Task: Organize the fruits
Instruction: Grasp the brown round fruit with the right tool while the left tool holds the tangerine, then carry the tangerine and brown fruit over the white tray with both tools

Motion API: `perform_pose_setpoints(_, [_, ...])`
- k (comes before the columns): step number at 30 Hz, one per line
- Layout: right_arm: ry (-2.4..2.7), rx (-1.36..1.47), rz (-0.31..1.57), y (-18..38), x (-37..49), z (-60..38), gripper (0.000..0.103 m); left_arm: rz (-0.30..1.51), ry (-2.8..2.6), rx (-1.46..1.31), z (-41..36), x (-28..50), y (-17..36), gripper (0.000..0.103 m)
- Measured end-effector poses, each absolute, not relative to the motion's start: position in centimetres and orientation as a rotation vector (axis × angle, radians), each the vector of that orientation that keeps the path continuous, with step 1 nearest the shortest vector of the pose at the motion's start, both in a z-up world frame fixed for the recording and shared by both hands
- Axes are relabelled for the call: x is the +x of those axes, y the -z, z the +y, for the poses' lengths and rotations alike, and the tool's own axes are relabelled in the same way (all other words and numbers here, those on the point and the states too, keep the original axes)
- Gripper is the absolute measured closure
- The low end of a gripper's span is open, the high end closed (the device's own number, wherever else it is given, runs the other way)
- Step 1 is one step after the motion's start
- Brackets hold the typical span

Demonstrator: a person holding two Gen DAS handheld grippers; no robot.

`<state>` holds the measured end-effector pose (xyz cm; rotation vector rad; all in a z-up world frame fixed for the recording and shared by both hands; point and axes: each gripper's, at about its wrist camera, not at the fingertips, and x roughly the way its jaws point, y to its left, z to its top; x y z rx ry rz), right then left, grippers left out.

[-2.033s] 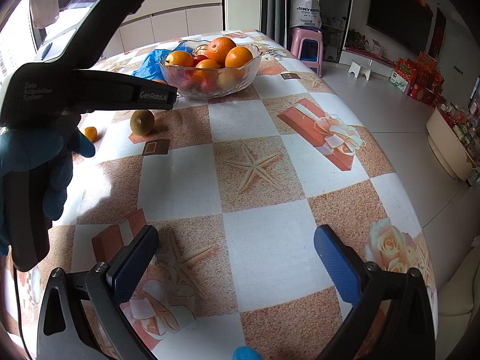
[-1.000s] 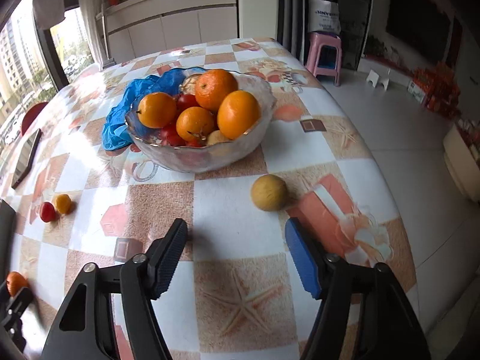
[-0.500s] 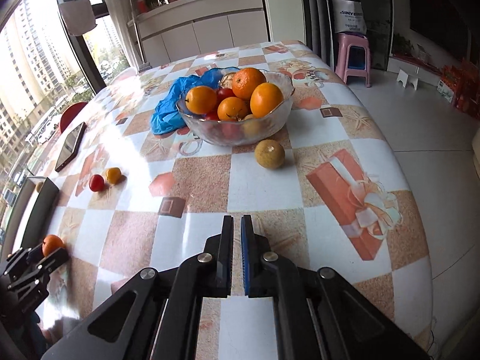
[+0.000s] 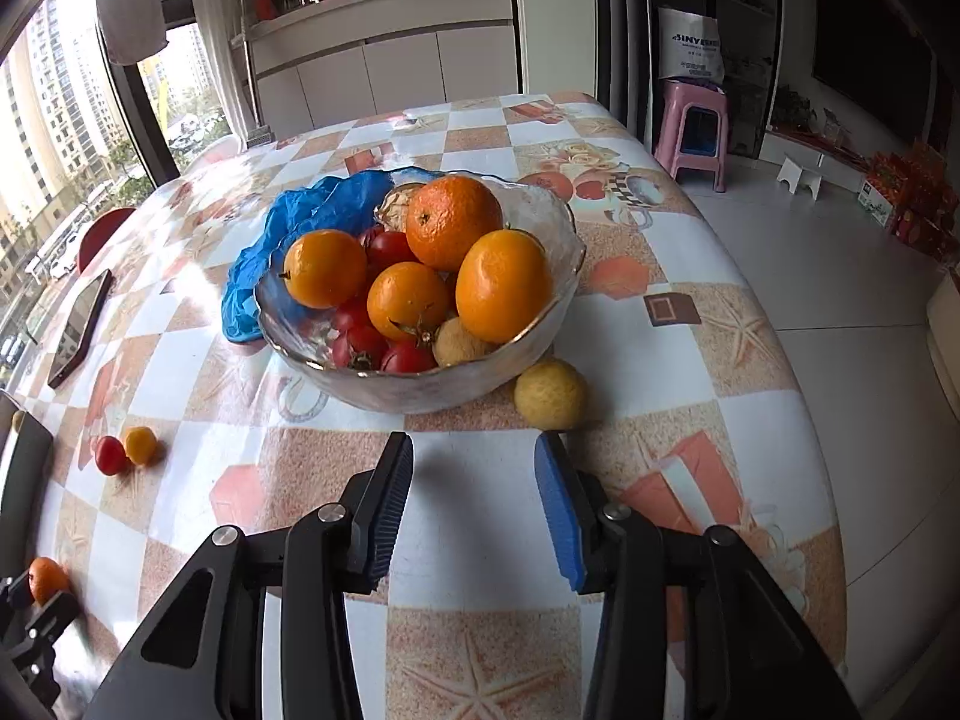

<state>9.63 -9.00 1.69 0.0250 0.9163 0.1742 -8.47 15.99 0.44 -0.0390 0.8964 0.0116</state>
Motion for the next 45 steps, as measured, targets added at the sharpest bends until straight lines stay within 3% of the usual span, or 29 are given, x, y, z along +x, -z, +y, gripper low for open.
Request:
perform_pose_setpoints(1, [-0.169, 0.021, 0.914, -1.7, 9.7, -9.0, 0.071, 0.896, -0.012, -0.039, 16.0, -8.5, -0.4, 0.064])
perform_pose_setpoints(2, [-0.172, 0.023, 0.915, -1.7, 9.7, -9.0, 0.094, 0.896, -0.011, -0.04, 16.0, -8.5, -0.4, 0.064])
perform_pose_setpoints(3, [-0.185, 0.037, 0.92, -1.7, 9.7, -9.1, 0.1, 0.896, -0.011, -0.04, 16.0, -8.5, -0.4, 0.064])
perform_pose_setpoints(13, [-0.227, 0.017, 0.893, -2.8, 6.5, -9.8, 0.099, 0.896, -0.01, -0.041, 16.0, -8.5, -0.4, 0.064])
perform_pose_setpoints(14, [-0.203, 0.013, 0.892, -2.8, 6.4, -10.3, 0.093, 0.896, -0.01, -0.042, 16.0, -8.5, -0.4, 0.064])
perform_pose_setpoints(17, [-0.174, 0.035, 0.9, -2.8, 7.1, -11.8, 0.06, 0.896, -0.011, -0.043, 16.0, -8.5, -0.4, 0.064])
perform_pose_setpoints(19, [-0.19, 0.034, 0.905, -2.8, 7.9, -12.3, 0.055, 0.896, -0.011, -0.042, 16.0, -8.5, -0.4, 0.064])
perform_pose_setpoints(28, [-0.285, -0.085, 0.927, -1.7, 10.4, -10.3, 0.054, 0.896, -0.017, -0.034, 15.9, -8.5, -0.4, 0.064])
perform_pose_setpoints(31, [-0.307, -0.077, 0.928, -1.6, 11.2, -10.1, 0.06, 0.897, -0.023, -0.031, 15.8, -8.5, -0.4, 0.064])
perform_pose_setpoints(33, [-0.289, -0.103, 0.911, -1.6, 10.9, -9.9, 0.076, 0.897, -0.023, -0.033, 15.9, -8.5, -0.4, 0.064])
perform_pose_setpoints(45, [-0.384, 0.064, 0.947, -3.0, 1.8, -8.2, 0.075, 0.897, -0.015, -0.05, 16.1, -8.5, -0.4, 0.064])
